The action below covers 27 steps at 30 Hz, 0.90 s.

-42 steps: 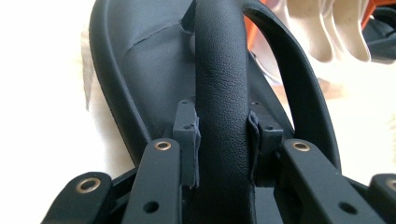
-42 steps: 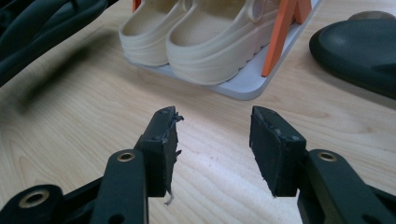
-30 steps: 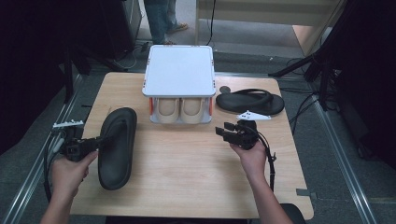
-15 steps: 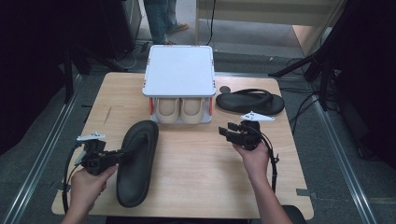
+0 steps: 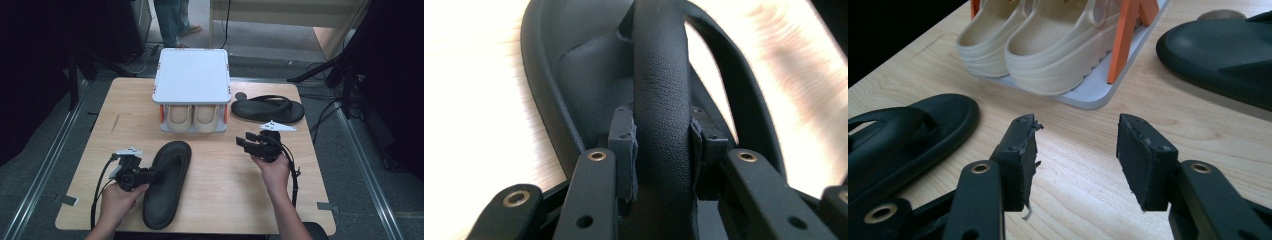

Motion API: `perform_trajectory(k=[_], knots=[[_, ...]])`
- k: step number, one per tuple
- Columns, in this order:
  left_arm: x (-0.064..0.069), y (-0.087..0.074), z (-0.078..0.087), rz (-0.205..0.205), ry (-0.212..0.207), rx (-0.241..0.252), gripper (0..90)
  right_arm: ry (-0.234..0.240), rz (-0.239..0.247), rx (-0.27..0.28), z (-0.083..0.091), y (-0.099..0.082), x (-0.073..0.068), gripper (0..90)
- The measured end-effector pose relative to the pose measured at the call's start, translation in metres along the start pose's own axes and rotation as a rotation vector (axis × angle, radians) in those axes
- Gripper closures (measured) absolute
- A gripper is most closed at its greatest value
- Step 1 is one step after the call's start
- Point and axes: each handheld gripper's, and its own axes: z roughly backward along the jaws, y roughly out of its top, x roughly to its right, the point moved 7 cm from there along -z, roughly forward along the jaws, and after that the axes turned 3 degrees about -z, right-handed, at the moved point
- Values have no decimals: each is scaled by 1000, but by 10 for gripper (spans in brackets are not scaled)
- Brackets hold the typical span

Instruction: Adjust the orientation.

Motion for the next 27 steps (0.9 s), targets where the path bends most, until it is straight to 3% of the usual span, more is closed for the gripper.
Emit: perform_trajectory(k=[4,12,16,19,23,27], knots=[[4,-1,-14,13,-32,-19,691,-7,5,-7,1,-1,1,507],[4,2,-21,0,-35,-18,660,-14,0,-3,4,-3,4,507],[4,6,-14,-7,-50,9,569,-19,-2,0,5,-3,5,508],[3,9,-8,-26,-34,12,550,-20,-4,-1,6,-3,6,508],[1,12,1,-21,-46,10,524,-23,4,-4,6,-3,6,508],[-8,12,6,-49,-51,7,505,-28,-10,0,6,-1,8,510]])
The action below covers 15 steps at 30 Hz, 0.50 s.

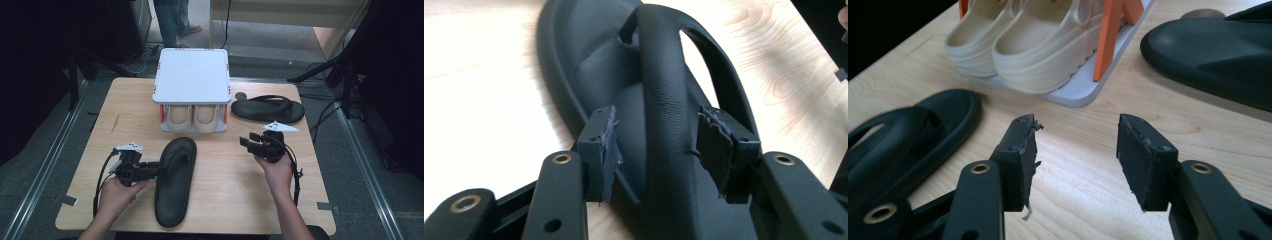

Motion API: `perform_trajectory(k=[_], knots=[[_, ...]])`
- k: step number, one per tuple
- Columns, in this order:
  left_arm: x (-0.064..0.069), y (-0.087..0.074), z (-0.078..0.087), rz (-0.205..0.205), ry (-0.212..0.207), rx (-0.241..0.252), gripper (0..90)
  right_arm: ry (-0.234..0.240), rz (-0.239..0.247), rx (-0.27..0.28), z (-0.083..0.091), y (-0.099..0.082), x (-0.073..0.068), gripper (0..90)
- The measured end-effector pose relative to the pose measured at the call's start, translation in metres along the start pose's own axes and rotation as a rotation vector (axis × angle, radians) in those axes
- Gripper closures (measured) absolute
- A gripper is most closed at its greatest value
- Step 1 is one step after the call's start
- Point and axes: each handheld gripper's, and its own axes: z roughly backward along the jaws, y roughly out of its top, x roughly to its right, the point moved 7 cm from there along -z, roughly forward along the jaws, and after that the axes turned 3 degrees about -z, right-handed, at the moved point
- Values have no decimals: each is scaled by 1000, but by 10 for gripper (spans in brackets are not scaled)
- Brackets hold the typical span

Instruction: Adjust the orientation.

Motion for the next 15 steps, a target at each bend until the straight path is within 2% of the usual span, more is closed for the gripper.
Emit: perform_trajectory(k=[5,7,11,12,15], knots=[[-12,1,5,-4,19,-11,484,-16,2,-7,-5,3,4,519],[-13,2,6,6,10,1,478,-16,-4,-8,-6,4,5,530],[-18,3,8,8,11,-13,464,-20,-11,-9,-7,7,7,556],[-19,3,9,6,20,-7,464,-23,-11,-6,-8,8,8,566],[-20,6,12,8,8,6,463,-38,-15,-8,-11,13,13,566]])
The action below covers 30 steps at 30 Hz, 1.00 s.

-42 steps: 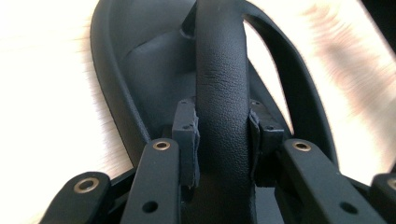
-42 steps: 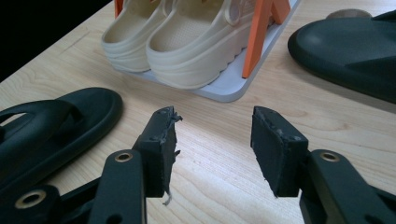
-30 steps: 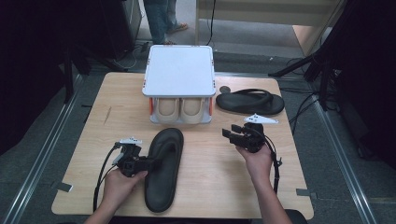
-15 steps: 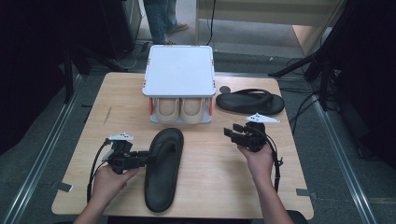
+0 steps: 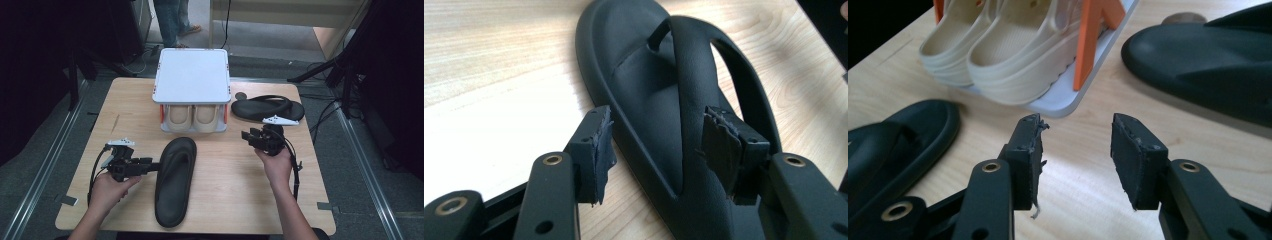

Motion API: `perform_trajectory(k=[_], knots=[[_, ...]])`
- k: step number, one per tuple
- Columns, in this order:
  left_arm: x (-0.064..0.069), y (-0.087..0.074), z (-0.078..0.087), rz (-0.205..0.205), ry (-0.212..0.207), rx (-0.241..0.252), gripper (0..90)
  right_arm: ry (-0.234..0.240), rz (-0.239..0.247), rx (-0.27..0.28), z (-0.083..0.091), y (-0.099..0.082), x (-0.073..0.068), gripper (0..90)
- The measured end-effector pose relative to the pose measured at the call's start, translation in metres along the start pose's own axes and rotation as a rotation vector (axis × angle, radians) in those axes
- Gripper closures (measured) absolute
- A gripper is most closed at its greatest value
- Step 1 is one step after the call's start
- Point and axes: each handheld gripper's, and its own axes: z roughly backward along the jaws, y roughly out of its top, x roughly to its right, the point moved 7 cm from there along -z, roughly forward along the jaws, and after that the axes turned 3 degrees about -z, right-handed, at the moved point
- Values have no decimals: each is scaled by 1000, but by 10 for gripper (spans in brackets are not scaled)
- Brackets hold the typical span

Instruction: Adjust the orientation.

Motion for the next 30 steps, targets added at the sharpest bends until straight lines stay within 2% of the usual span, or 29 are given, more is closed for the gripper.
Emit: perform_trajectory(k=[5,8,9,16,17,20,22,24,30], knots=[[-4,2,3,-9,5,11,465,-15,-21,2,-6,9,9,583],[-8,2,5,-12,22,7,465,-31,-25,22,-9,14,17,616],[-9,3,5,-15,29,11,465,-40,-33,9,-11,16,22,624],[-12,4,7,-15,30,21,465,-91,-39,0,-25,28,45,750],[-12,4,7,-29,30,23,467,-98,-40,-4,-27,28,48,777],[-11,3,8,-39,32,27,471,-110,-87,-15,-36,28,63,853],[-11,3,8,-40,26,24,476,-140,-87,-18,-40,29,71,900],[-10,3,8,-41,26,20,479,-142,-114,-21,-44,31,78,900],[-9,3,5,-51,15,12,484,-164,-116,-35,-55,42,83,900]])
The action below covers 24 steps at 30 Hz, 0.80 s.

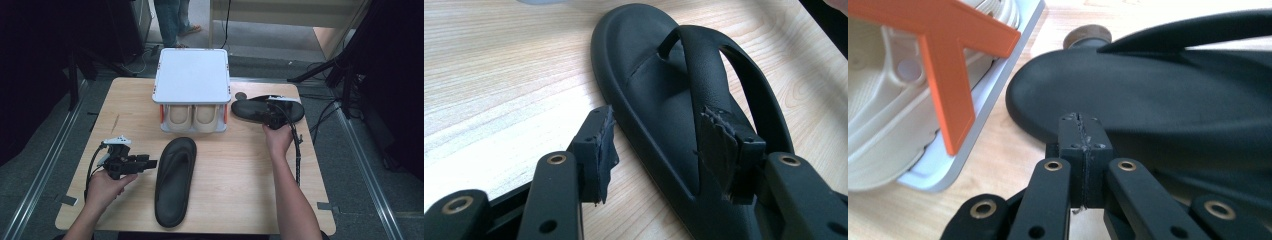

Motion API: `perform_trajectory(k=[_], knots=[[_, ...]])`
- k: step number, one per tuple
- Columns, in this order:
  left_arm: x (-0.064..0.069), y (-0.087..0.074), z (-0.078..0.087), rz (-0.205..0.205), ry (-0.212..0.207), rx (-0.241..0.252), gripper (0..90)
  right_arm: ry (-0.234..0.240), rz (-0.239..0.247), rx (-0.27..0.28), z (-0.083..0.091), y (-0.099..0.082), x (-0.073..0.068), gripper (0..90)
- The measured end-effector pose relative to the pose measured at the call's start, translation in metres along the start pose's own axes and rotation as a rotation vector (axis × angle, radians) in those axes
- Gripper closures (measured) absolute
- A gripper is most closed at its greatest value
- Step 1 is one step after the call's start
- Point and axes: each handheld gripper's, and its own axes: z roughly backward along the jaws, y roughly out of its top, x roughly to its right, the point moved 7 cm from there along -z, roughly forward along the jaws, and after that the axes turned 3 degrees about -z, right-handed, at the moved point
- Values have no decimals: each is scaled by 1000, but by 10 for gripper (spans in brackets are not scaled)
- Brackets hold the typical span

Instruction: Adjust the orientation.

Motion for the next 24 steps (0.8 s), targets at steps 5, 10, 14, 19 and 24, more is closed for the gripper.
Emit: perform_trajectory(k=[5,10,14,19,24], knots=[[-1,-1,0,-2,-1,-4,484,-30,-30,-10,-16,10,-2,900],[-3,-1,2,1,1,3,483,-39,-59,5,-27,11,-3,900],[-3,0,2,-5,10,7,484,-54,-79,4,-35,7,-1,900],[-3,0,3,-3,14,12,484,-86,-61,-32,-43,10,-5,889],[-8,0,4,-1,15,10,484,-110,-48,-59,-46,10,-2,900]])
